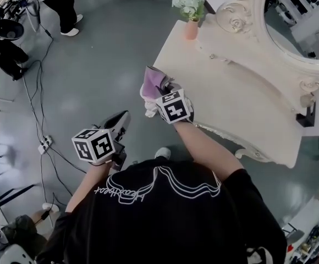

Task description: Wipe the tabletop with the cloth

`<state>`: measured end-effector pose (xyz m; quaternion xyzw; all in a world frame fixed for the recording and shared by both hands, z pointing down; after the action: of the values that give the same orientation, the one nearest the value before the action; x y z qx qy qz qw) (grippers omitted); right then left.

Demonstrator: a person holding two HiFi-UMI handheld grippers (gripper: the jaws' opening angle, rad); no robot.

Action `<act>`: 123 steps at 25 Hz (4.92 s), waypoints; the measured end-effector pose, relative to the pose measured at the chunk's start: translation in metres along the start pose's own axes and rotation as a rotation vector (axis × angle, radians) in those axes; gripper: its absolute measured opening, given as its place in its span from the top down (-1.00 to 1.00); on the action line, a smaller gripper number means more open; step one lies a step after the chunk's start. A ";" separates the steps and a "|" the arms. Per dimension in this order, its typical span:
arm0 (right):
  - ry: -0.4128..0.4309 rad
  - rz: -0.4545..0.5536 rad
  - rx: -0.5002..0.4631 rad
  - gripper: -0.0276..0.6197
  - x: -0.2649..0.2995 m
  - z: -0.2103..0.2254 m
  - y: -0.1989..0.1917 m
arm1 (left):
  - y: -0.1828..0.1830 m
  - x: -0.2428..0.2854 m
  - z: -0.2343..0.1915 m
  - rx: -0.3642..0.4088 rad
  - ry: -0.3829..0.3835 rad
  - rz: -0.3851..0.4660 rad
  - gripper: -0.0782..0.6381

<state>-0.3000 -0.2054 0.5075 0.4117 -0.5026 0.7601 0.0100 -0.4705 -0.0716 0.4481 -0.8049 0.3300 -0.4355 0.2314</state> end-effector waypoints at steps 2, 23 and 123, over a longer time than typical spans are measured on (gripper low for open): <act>-0.024 -0.041 -0.045 0.77 0.005 0.001 -0.002 | -0.001 -0.003 -0.003 -0.003 0.009 0.000 0.77; -0.075 -0.089 -0.080 0.78 -0.006 0.018 -0.025 | -0.002 0.011 0.016 0.059 -0.047 -0.039 0.77; -0.324 -0.113 0.159 0.78 -0.326 0.159 -0.261 | -0.081 0.123 0.289 0.272 -0.270 -0.182 0.77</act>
<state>0.1258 -0.0691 0.5221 0.5560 -0.4120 0.7194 -0.0609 -0.1475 -0.0819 0.4206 -0.8438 0.1601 -0.3835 0.3396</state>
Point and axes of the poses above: the fingertips, and each gripper's own axes: x forward along the fingers, z to its right, y out of its top, the point moved 8 cm from there along -x, backward along the fingers, and after that the axes turned 10 degrees about y, right-handed, at the moved point
